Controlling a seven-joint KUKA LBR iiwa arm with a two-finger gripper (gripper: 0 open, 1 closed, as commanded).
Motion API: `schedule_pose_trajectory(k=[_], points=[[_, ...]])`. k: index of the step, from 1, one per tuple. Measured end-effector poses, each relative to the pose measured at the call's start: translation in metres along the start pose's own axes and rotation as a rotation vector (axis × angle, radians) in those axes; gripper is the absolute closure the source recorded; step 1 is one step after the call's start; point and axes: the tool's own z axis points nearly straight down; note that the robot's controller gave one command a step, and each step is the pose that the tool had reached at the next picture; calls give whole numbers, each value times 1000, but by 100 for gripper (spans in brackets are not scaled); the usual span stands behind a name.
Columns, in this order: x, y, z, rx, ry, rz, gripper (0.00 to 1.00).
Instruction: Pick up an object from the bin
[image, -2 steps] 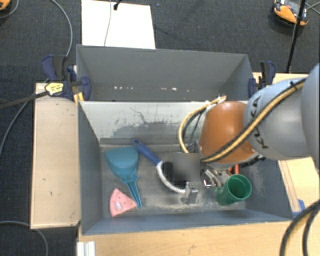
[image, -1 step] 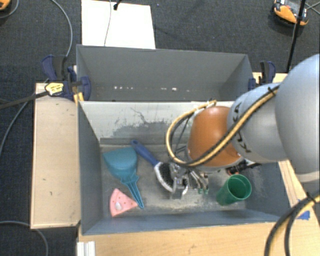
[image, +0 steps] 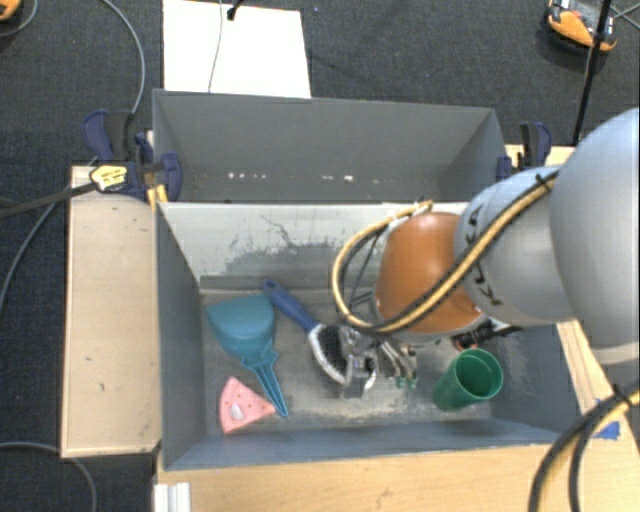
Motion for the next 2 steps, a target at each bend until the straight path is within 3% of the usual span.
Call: schedule_pose_trajectory(k=[1, 2], points=[[-11, -3, -117, 0, 0, -31, 100], [-10, -3, -117, 0, 0, -31, 100]])
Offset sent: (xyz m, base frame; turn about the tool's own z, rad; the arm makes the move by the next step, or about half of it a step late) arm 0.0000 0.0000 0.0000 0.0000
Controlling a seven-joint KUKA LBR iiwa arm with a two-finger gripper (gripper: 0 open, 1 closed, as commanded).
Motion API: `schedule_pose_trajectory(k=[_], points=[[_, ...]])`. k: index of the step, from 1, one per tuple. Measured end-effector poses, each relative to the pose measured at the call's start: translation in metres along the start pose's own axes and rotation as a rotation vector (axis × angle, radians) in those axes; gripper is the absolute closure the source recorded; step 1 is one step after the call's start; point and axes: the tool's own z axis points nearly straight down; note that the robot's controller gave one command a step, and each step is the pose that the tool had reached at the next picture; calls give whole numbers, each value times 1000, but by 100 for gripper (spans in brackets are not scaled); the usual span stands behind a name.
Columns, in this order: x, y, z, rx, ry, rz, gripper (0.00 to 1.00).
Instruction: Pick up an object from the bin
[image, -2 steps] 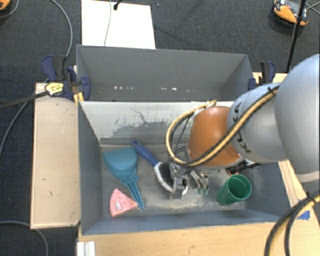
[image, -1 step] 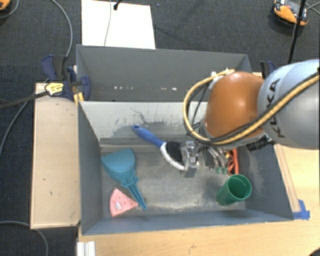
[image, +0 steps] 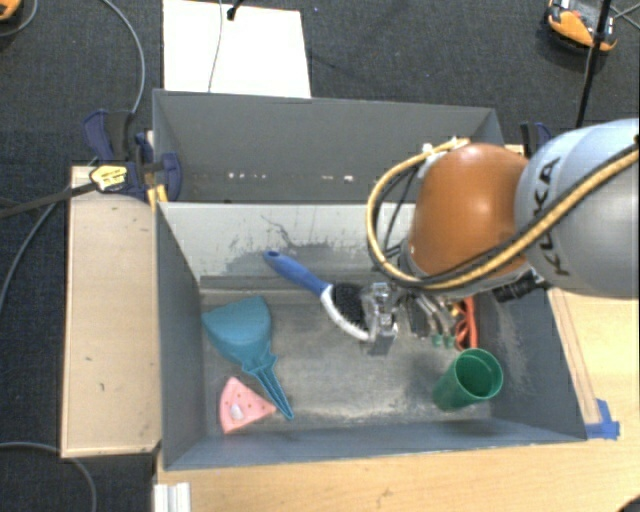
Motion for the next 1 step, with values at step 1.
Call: schedule_pose_trajectory(k=[1], points=[[0, 0, -1, 0, 1, 0, 100]])
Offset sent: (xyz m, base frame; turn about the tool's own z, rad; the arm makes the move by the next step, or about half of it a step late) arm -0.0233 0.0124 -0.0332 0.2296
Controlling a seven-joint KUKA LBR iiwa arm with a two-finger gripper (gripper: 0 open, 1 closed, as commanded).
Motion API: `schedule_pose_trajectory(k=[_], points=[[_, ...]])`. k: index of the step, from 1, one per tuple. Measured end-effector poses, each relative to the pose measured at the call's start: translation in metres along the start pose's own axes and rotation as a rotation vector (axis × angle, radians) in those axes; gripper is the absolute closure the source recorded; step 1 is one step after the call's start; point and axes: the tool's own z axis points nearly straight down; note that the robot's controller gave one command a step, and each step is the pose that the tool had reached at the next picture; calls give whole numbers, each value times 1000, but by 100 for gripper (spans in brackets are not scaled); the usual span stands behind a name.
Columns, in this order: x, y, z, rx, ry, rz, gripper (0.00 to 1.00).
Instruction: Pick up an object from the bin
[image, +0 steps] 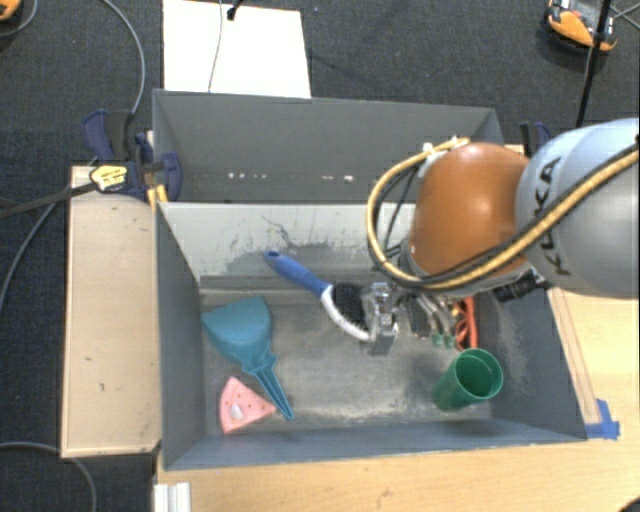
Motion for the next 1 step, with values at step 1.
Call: schedule_pose_trajectory(k=[1], points=[[3, 3, -37, -1, -7, 55, 100]])
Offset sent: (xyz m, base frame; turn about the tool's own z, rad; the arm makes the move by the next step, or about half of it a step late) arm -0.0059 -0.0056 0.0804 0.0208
